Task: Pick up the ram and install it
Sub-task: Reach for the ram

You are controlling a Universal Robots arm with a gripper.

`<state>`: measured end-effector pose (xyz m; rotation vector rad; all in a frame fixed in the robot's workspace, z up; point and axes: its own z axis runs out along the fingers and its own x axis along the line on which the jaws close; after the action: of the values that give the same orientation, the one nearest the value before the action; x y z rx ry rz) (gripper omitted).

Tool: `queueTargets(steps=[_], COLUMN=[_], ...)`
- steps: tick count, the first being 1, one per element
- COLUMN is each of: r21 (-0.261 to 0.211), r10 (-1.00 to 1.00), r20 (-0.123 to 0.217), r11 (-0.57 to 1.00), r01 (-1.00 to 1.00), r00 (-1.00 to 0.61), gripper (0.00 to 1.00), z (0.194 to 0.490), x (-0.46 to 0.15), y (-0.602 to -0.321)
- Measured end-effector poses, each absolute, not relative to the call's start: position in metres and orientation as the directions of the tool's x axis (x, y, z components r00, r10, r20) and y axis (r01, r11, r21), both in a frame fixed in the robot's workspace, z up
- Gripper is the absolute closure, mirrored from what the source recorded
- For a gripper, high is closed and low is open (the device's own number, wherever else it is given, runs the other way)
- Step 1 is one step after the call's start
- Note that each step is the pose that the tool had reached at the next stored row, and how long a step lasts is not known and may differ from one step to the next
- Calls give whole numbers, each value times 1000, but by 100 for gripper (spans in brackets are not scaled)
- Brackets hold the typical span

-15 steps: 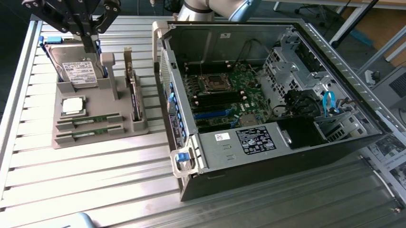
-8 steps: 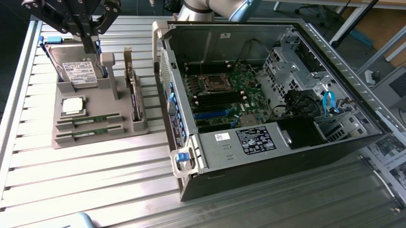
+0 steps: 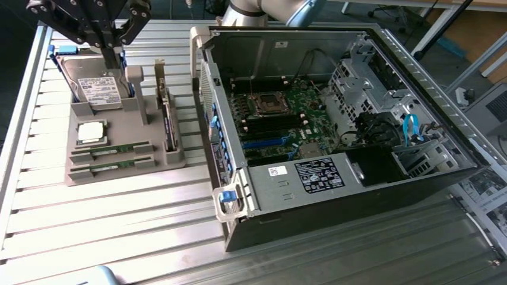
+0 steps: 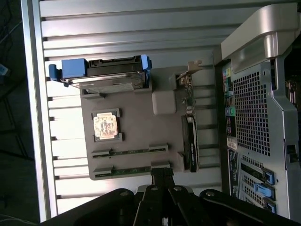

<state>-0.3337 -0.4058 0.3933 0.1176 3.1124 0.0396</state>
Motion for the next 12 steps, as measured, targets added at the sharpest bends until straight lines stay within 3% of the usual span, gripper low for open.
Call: queueTargets(steps=[12], r21=[26], r10=[76], r20=[-26], r11=[997], r01=[75], r00=[-997], gripper=[90], z=[393], x=[-334], y=[-412])
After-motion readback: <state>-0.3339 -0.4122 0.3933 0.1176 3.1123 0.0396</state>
